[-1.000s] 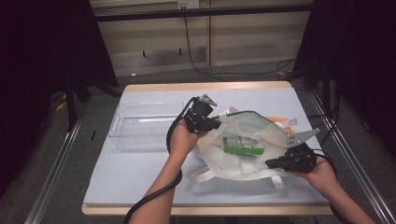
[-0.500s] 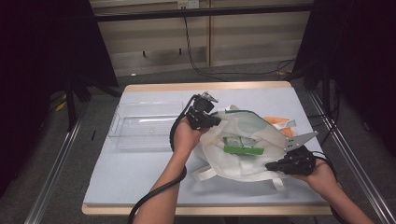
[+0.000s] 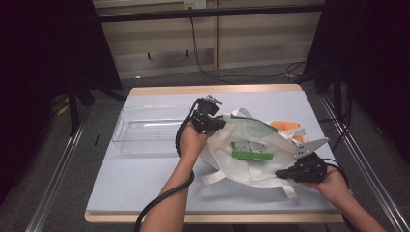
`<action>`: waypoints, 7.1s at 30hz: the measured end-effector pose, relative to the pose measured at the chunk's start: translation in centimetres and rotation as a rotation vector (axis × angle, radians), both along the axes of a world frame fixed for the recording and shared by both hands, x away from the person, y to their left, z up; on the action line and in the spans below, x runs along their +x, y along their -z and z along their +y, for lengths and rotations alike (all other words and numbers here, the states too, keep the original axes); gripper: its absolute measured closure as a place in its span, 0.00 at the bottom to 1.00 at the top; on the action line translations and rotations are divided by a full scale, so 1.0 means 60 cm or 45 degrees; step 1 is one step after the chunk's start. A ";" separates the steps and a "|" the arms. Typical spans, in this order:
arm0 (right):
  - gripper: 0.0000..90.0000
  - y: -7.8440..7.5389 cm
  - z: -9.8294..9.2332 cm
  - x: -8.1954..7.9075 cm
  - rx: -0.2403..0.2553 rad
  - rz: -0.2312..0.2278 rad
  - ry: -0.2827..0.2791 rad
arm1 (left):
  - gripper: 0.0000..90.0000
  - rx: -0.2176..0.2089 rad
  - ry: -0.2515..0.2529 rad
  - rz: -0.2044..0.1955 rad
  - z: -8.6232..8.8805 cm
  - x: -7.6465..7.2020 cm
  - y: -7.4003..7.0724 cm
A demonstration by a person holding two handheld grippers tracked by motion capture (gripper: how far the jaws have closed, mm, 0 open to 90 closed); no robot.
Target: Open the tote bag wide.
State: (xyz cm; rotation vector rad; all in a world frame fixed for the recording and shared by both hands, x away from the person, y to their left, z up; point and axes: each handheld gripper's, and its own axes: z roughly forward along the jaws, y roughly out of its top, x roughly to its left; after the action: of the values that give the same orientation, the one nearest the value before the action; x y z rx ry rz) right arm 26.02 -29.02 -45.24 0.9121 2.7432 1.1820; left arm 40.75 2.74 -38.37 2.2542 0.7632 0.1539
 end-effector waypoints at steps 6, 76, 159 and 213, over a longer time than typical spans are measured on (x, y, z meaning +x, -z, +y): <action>1.00 0.005 -0.001 0.000 -0.002 0.004 0.003 | 1.00 -0.007 -0.018 0.011 0.002 0.006 0.009; 0.91 -0.021 -0.001 0.003 0.007 -0.072 0.094 | 0.86 -0.049 0.137 0.023 0.021 -0.050 -0.001; 0.28 -0.048 0.027 -0.001 -0.048 -0.176 0.180 | 0.55 0.080 0.487 -0.023 -0.039 -0.116 -0.004; 0.27 -0.038 0.026 -0.002 -0.055 -0.169 0.171 | 0.41 0.231 0.386 -0.068 -0.075 -0.102 0.022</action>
State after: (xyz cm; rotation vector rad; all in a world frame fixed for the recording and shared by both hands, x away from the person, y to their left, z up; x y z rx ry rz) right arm 25.89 -27.48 -42.97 0.9587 2.5500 1.1139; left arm 34.65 -1.73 -39.66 2.4961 0.3847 0.1415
